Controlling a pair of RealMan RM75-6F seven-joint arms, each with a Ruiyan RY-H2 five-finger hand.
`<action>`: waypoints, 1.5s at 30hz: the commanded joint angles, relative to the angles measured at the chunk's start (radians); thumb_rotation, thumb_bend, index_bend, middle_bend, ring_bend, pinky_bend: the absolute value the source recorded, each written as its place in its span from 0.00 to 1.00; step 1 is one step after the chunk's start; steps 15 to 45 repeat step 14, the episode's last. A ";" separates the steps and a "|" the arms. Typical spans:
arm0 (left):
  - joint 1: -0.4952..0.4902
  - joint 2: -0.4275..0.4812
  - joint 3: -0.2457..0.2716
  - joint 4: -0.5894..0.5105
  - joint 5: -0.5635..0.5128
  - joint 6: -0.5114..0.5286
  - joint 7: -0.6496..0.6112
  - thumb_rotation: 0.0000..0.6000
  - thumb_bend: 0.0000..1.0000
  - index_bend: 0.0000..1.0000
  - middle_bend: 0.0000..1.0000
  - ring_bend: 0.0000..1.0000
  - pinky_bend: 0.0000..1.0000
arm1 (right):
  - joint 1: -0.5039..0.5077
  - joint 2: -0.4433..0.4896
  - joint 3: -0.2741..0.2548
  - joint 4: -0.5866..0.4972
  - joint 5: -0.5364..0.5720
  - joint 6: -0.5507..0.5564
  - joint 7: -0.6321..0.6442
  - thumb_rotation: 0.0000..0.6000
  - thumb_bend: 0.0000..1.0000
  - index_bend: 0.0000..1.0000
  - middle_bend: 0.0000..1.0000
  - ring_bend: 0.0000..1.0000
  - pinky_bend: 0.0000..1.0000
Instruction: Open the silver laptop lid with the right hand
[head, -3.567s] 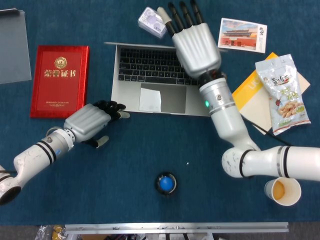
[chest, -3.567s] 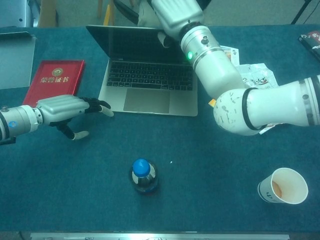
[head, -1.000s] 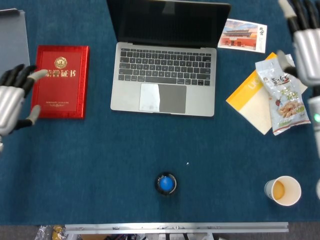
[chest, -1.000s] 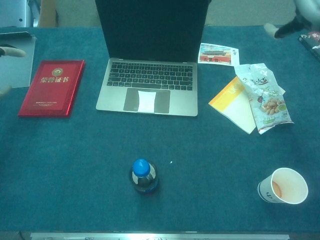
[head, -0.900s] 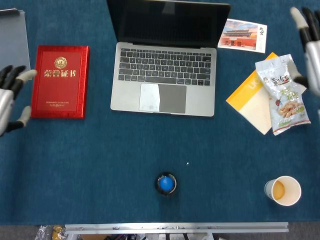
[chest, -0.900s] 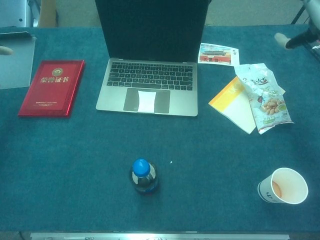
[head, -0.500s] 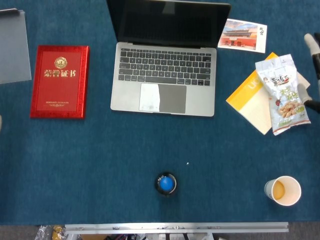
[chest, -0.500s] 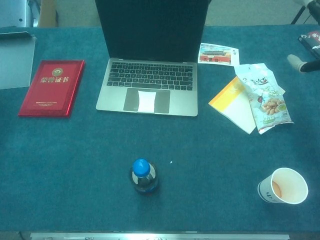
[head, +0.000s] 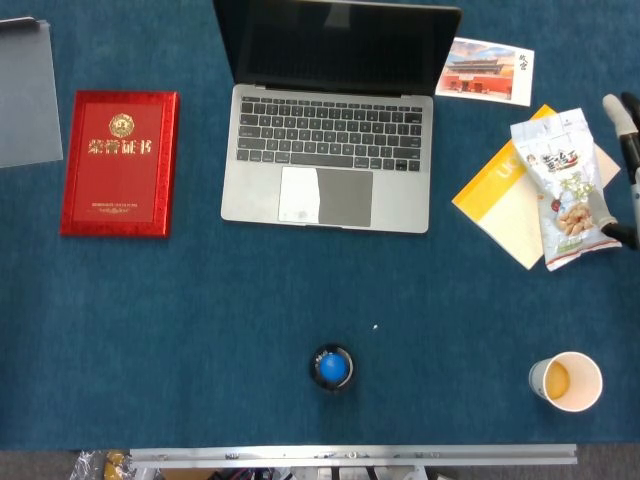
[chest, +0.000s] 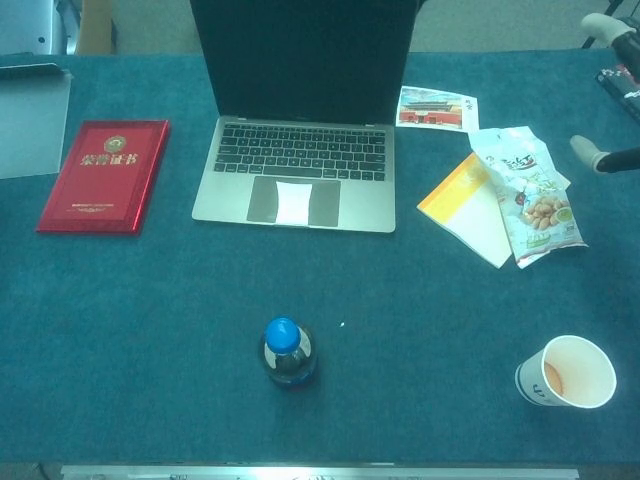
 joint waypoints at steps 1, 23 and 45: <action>0.012 -0.001 -0.005 0.003 0.004 0.011 -0.001 1.00 0.42 0.15 0.10 0.03 0.00 | -0.011 0.003 0.006 -0.001 -0.001 0.001 0.002 1.00 0.28 0.00 0.07 0.00 0.02; 0.035 -0.005 -0.032 0.007 0.005 0.011 0.000 1.00 0.42 0.15 0.10 0.03 0.00 | -0.064 0.040 0.026 -0.029 -0.031 0.029 -0.003 1.00 0.28 0.00 0.07 0.00 0.02; 0.035 -0.005 -0.032 0.007 0.005 0.011 0.000 1.00 0.42 0.15 0.10 0.03 0.00 | -0.064 0.040 0.026 -0.029 -0.031 0.029 -0.003 1.00 0.28 0.00 0.07 0.00 0.02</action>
